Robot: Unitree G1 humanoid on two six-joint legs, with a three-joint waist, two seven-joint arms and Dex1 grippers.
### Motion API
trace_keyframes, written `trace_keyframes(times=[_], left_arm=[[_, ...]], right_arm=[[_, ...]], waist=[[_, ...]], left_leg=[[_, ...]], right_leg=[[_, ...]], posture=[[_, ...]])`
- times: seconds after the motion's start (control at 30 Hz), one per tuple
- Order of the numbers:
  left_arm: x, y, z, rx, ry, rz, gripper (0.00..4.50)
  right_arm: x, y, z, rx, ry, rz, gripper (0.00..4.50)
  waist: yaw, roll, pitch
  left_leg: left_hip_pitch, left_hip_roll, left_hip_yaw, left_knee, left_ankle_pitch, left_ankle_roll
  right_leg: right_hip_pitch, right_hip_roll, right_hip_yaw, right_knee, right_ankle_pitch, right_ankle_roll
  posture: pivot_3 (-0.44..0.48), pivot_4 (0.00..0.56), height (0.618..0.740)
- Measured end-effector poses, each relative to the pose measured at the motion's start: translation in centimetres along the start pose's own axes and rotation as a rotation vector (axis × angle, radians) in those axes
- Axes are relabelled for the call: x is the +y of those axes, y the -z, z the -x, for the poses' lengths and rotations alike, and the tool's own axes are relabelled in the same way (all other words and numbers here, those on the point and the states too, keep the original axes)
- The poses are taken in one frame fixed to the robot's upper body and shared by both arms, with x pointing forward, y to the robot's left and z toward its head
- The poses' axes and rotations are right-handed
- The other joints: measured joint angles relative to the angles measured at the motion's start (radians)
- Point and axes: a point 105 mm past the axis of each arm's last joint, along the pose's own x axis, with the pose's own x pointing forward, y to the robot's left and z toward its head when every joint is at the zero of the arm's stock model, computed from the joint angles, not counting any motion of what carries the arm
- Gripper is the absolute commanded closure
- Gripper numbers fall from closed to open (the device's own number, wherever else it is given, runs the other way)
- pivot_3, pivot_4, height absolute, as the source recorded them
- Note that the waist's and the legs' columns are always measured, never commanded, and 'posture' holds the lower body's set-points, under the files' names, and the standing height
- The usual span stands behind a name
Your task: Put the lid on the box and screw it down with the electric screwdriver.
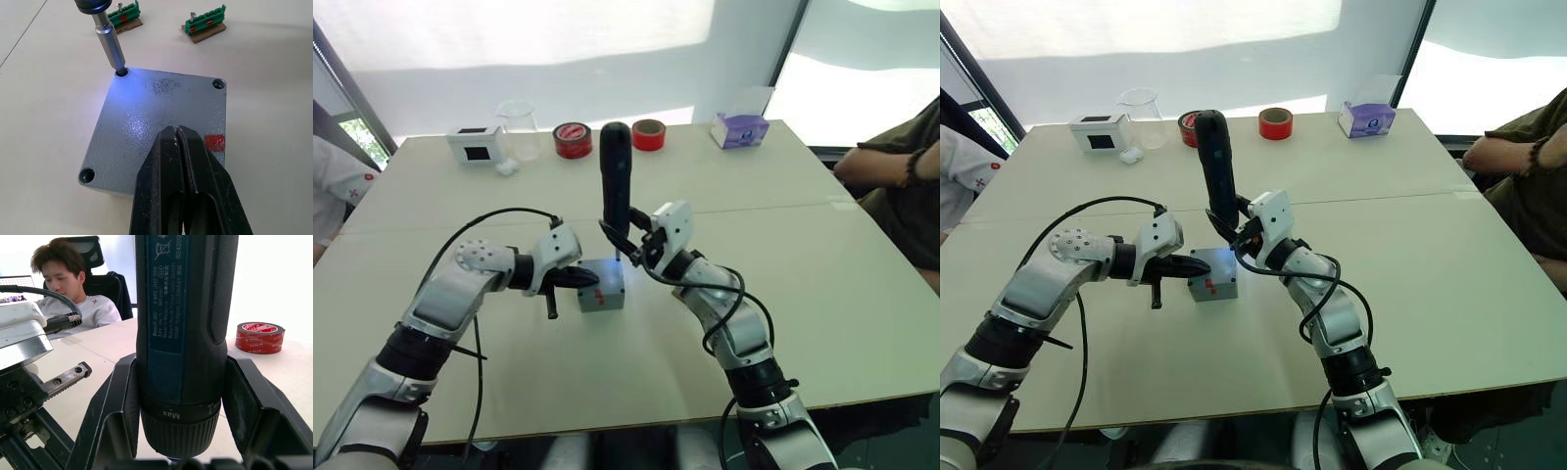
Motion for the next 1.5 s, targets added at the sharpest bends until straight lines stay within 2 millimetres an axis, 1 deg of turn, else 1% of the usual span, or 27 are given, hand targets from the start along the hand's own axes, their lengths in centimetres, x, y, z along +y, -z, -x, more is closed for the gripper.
trace_keyframes(times=[0.2, 0.3, 0.43, 0.47, 0.53, 0.6, 0.63, 0.67, 0.7, 0.73, 0.77, 0.8, 0.83, 0.87, 0.9, 0.97, 1.0, 1.03, 1.1, 1.13, 1.2, 1.23, 1.3, 1.37, 1.43, 1.47, 1.5], left_arm=[[0.1, 0.0, -0.1, -0.008, -0.002, 0.006, 4.5], [0.1, -0.1, -0.3, -0.027, -0.005, 0.006, 4.5], [0.5, -0.3, -0.1, -0.046, -0.021, 0.009, 4.5], [0.6, -0.4, 0.0, -0.056, -0.025, 0.013, 4.5], [0.8, -0.7, 0.2, -0.083, -0.03, 0.015, 4.5], [1.0, -1.0, 0.2, -0.125, -0.033, 0.051, 4.5], [1.0, -1.1, 0.1, -0.141, -0.032, 0.069, 4.5], [1.0, -1.4, -0.1, -0.174, -0.033, 0.108, 4.5], [1.1, -1.5, -0.2, -0.195, -0.034, 0.138, 4.5], [1.1, -1.7, -0.2, -0.213, -0.036, 0.163, 4.5], [1.1, -1.8, 0.0, -0.226, -0.033, 0.179, 4.5], [1.1, -2.2, 0.5, -0.244, -0.031, 0.193, 4.5], [1.1, -2.5, 0.9, -0.249, -0.027, 0.191, 4.5], [0.7, -2.9, 1.5, -0.241, -0.009, 0.18, 4.5], [-0.1, -3.6, 2.4, -0.238, 0.02, 0.152, 4.5], [-1.0, -4.3, 3.3, -0.232, 0.051, 0.119, 4.5], [-2.2, -4.5, 3.7, -0.218, 0.09, 0.089, 4.5], [-3.1, -4.4, 4.0, -0.197, 0.119, 0.077, 4.5], [-4.1, -3.9, 4.1, -0.168, 0.15, 0.072, 4.5], [-4.8, -3.3, 4.1, -0.131, 0.168, 0.055, 4.5], [-5.7, -2.2, 3.7, -0.068, 0.194, 0.022, 4.5], [-5.9, -2.0, 3.5, -0.059, 0.201, 0.017, 4.5], [-6.1, -2.1, 2.8, -0.085, 0.202, 0.024, 4.5], [-6.1, -2.4, 2.3, -0.114, 0.195, 0.028, 4.5], [-6.1, -2.5, 2.0, -0.125, 0.184, 0.032, 4.5], [-6.0, -2.5, 2.0, -0.125, 0.18, 0.032, 4.5], [-6.0, -2.5, 2.0, -0.125, 0.177, 0.032, 4.5]], right_arm=[[-0.2, -0.1, 0.0, 0.006, -0.007, 0.002, 2.74], [-0.7, -1.2, 0.0, 0.018, -0.024, 0.01, 2.74], [-1.3, -2.8, 0.4, 0.047, -0.055, -0.022, 2.74], [-1.5, -3.8, 0.4, 0.053, -0.072, -0.022, 2.74], [-2.1, -6.8, 0.3, 0.022, -0.088, 0.0, 2.74], [-3.1, -11.9, 0.3, -0.072, -0.065, 0.029, 2.74], [-3.4, -13.4, 0.5, -0.104, -0.05, 0.035, 2.74], [-4.0, -15.5, 1.1, -0.128, -0.028, 0.035, 2.74], [-4.6, -16.2, 1.6, -0.107, -0.015, 0.019, 2.74], [-5.3, -16.4, 2.3, -0.054, -0.003, -0.009, 2.74], [-5.8, -16.1, 2.9, 0.004, 0.005, -0.042, 2.74], [-6.8, -15.2, 3.8, 0.085, 0.03, -0.109, 2.74], [-7.5, -14.6, 4.4, 0.132, 0.051, -0.148, 2.74], [-8.4, -13.7, 5.2, 0.208, 0.093, -0.178, 2.74], [-10.0, -12.4, 6.6, 0.321, 0.17, -0.2, 2.74], [-12.0, -10.8, 8.7, 0.451, 0.29, -0.245, 2.74], [-13.5, -9.2, 11.0, 0.568, 0.376, -0.294, 2.74], [-14.2, -7.6, 13.1, 0.667, 0.43, -0.338, 2.74], [-14.4, -5.0, 15.7, 0.803, 0.467, -0.416, 2.74], [-13.9, -3.3, 16.6, 0.864, 0.443, -0.478, 2.74], [-13.5, -1.7, 17.5, 0.936, 0.434, -0.535, 2.74], [-13.6, -1.3, 17.9, 0.954, 0.441, -0.551, 2.74], [-13.9, -0.8, 18.5, 0.988, 0.462, -0.585, 2.74], [-14.0, -0.7, 18.3, 1.0, 0.461, -0.593, 2.74], [-14.0, -0.6, 18.2, 1.02, 0.464, -0.581, 1.71], [-14.1, -0.5, 18.3, 1.032, 0.468, -0.575, 1.57], [-14.1, -0.6, 18.3, 1.033, 0.467, -0.572, 1.2]], waist=[[0.001, 0.001, 0.0], [0.005, 0.002, 0.002], [0.006, 0.005, 0.009], [0.006, 0.008, 0.015], [0.007, 0.008, 0.019], [0.007, 0.008, 0.019], [0.008, 0.008, 0.019], [0.011, 0.007, 0.02], [0.011, 0.006, 0.021], [0.01, 0.003, 0.023], [0.009, 0.002, 0.024], [0.007, -0.002, 0.028], [0.006, -0.002, 0.03], [0.005, 0.0, 0.034], [0.004, 0.001, 0.037], [0.005, 0.002, 0.038], [0.006, 0.002, 0.038], [0.009, 0.002, 0.038], [0.007, 0.004, 0.04], [0.0, 0.006, 0.042], [-0.01, 0.01, 0.045], [-0.009, 0.012, 0.046], [-0.001, 0.013, 0.049], [0.003, 0.012, 0.049], [0.004, 0.012, 0.049], [0.006, 0.012, 0.049], [0.007, 0.012, 0.049]], left_leg=[[0.0, 0.0, 0.0, -0.001, 0.0, 0.0], [-0.002, 0.0, -0.001, -0.001, 0.0, 0.0], [-0.006, 0.0, -0.001, -0.001, 0.0, 0.0], [-0.012, 0.0, -0.001, 0.001, 0.0, 0.0], [-0.025, -0.001, -0.001, 0.004, 0.001, -0.002], [-0.033, -0.001, -0.001, 0.005, 0.003, -0.004], [-0.035, -0.001, -0.002, 0.005, 0.003, -0.004], [-0.037, -0.001, -0.002, 0.005, 0.003, -0.005], [-0.037, -0.001, -0.002, 0.005, 0.003, -0.005], [-0.037, -0.001, -0.002, 0.005, 0.003, -0.005], [-0.037, -0.001, -0.002, 0.005, 0.003, -0.005], [-0.037, -0.001, -0.002, 0.005, 0.003, -0.004], [-0.038, -0.001, -0.002, 0.005, 0.003, -0.004], [-0.039, -0.001, -0.001, 0.005, 0.003, -0.004], [-0.041, -0.001, 0.0, 0.004, 0.003, -0.004], [-0.044, -0.001, 0.0, 0.004, 0.003, -0.004], [-0.046, -0.001, 0.0, 0.003, 0.003, -0.004], [-0.047, -0.001, -0.001, 0.003, 0.003, -0.004], [-0.049, -0.001, 0.0, 0.003, 0.003, -0.004], [-0.049, -0.001, 0.002, 0.004, 0.003, -0.003], [-0.049, -0.001, 0.005, 0.005, 0.002, -0.001], [-0.049, -0.001, 0.005, 0.005, 0.002, 0.0], [-0.049, -0.001, 0.005, 0.007, 0.001, 0.001], [-0.049, 0.0, 0.004, 0.008, 0.001, 0.001], [-0.049, -0.001, 0.004, 0.009, 0.001, 0.001], [-0.05, -0.001, 0.004, 0.009, 0.001, 0.001], [-0.05, -0.001, 0.004, 0.009, 0.001, 0.001]], right_leg=[[0.0, 0.0, 0.0, -0.001, -0.001, -0.001], [-0.001, -0.001, -0.001, -0.003, -0.001, -0.001], [-0.003, -0.001, -0.001, -0.004, 0.0, -0.001], [-0.008, -0.001, -0.001, -0.004, 0.002, 0.0], [-0.019, -0.001, -0.001, 0.001, 0.005, 0.001], [-0.027, -0.001, -0.001, 0.005, 0.005, 0.001], [-0.03, -0.001, -0.001, 0.006, 0.005, 0.001], [-0.031, -0.001, -0.002, 0.006, 0.005, 0.001], [-0.031, -0.001, -0.002, 0.005, 0.005, 0.001], [-0.031, -0.001, -0.002, 0.005, 0.005, 0.001], [-0.031, -0.001, -0.002, 0.005, 0.005, 0.001], [-0.031, -0.001, -0.002, 0.005, 0.005, 0.001], [-0.031, -0.002, -0.002, 0.005, 0.005, 0.001], [-0.033, -0.002, -0.001, 0.005, 0.005, 0.001], [-0.035, -0.003, -0.001, 0.005, 0.005, 0.001], [-0.038, -0.003, -0.001, 0.004, 0.005, 0.001], [-0.038, -0.003, -0.001, 0.002, 0.005, 0.001], [-0.038, -0.003, -0.001, 0.0, 0.004, 0.0], [-0.039, -0.002, -0.001, -0.003, 0.005, 0.0], [-0.039, -0.002, -0.001, -0.005, 0.005, 0.001], [-0.039, -0.002, 0.0, -0.005, 0.006, 0.003], [-0.039, -0.002, 0.0, -0.004, 0.006, 0.004], [-0.039, -0.002, 0.0, -0.004, 0.008, 0.005], [-0.038, -0.001, -0.001, -0.003, 0.008, 0.006], [-0.038, -0.001, -0.001, -0.003, 0.008, 0.006], [-0.038, -0.001, -0.001, -0.003, 0.008, 0.006], [-0.038, -0.001, -0.001, -0.003, 0.008, 0.006]], posture=[[0.0, 0.15, 0.74], [0.0, 0.15, 0.74], [0.0, 0.15, 0.74], [0.0, 0.15, 0.74], [0.0, 0.15, 0.74], [0.0, 0.15, 0.74], [0.0, 0.15, 0.74], [0.0, 0.15, 0.74], [0.0, 0.15, 0.74], [0.0, 0.15, 0.74], [0.0, 0.15, 0.74], [0.0, 0.15, 0.74], [0.0, 0.15, 0.74], [0.0, 0.15, 0.74], [0.0, 0.15, 0.74], [0.0, 0.15, 0.74], [0.0, 0.15, 0.74], [0.0, 0.15, 0.74], [0.0, 0.15, 0.74], [0.0, 0.15, 0.74], [0.0, 0.15, 0.74], [0.0, 0.15, 0.74], [0.0, 0.15, 0.74], [0.0, 0.15, 0.74], [0.0, 0.15, 0.74], [0.0, 0.15, 0.74], [0.0, 0.15, 0.74]])
